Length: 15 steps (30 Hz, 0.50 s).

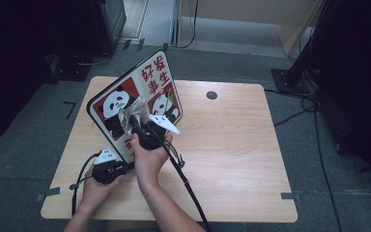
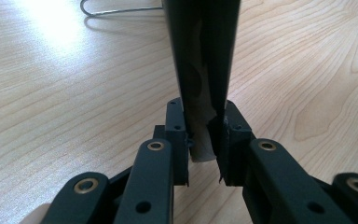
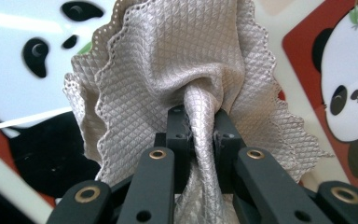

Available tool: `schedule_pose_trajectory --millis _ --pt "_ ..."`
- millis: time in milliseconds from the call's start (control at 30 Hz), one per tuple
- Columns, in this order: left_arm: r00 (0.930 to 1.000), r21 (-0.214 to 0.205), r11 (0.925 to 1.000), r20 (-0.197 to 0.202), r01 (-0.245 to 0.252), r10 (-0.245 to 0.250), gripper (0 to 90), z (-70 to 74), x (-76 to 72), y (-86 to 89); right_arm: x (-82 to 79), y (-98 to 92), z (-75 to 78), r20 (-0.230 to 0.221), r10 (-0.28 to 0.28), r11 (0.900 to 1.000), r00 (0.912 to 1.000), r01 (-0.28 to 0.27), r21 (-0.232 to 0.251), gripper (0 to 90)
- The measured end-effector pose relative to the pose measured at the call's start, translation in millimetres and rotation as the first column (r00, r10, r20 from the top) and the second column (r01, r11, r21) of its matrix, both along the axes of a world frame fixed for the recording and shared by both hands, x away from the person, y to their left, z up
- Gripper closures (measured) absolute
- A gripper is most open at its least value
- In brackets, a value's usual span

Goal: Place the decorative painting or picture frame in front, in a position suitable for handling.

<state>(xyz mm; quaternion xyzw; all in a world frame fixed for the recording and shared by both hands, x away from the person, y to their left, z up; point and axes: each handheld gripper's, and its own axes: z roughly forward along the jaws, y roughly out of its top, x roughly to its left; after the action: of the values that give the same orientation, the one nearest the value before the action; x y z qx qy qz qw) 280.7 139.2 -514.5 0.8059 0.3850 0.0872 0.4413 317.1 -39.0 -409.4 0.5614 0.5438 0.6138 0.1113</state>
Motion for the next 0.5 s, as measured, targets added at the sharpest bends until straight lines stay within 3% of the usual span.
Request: schedule_pose_trajectory --millis 100,200,333,433,500 --pt "1.0 -0.001 1.0 -0.002 0.004 -0.004 77.9 -0.1 0.5 0.7 -0.1 9.0 17.9 0.032 0.014 0.9997 0.9994 -0.013 -0.021 81.2" --pt "1.0 0.004 1.0 0.0 0.005 -0.005 77.8 0.0 0.4 0.4 3.6 17.9 45.0 0.07 0.037 0.9993 0.9968 -0.036 -0.011 81.0" --pt "1.0 0.011 0.9999 0.006 0.005 -0.005 77.8 0.3 -0.3 -0.6 1.1 31.5 79.9 0.154 0.069 0.9975 0.9857 -0.067 -0.021 80.7" --pt "1.0 0.005 1.0 0.001 0.005 -0.005 77.8 0.1 0.1 0.0 -2.2 34.7 79.9 0.184 0.082 0.9963 0.9796 -0.075 -0.041 80.9" --pt "1.0 0.006 1.0 -0.001 0.008 -0.008 77.8 0.2 0.4 0.4 -1.4 30.3 67.1 0.153 0.082 0.9966 0.9849 -0.081 -0.011 81.0"
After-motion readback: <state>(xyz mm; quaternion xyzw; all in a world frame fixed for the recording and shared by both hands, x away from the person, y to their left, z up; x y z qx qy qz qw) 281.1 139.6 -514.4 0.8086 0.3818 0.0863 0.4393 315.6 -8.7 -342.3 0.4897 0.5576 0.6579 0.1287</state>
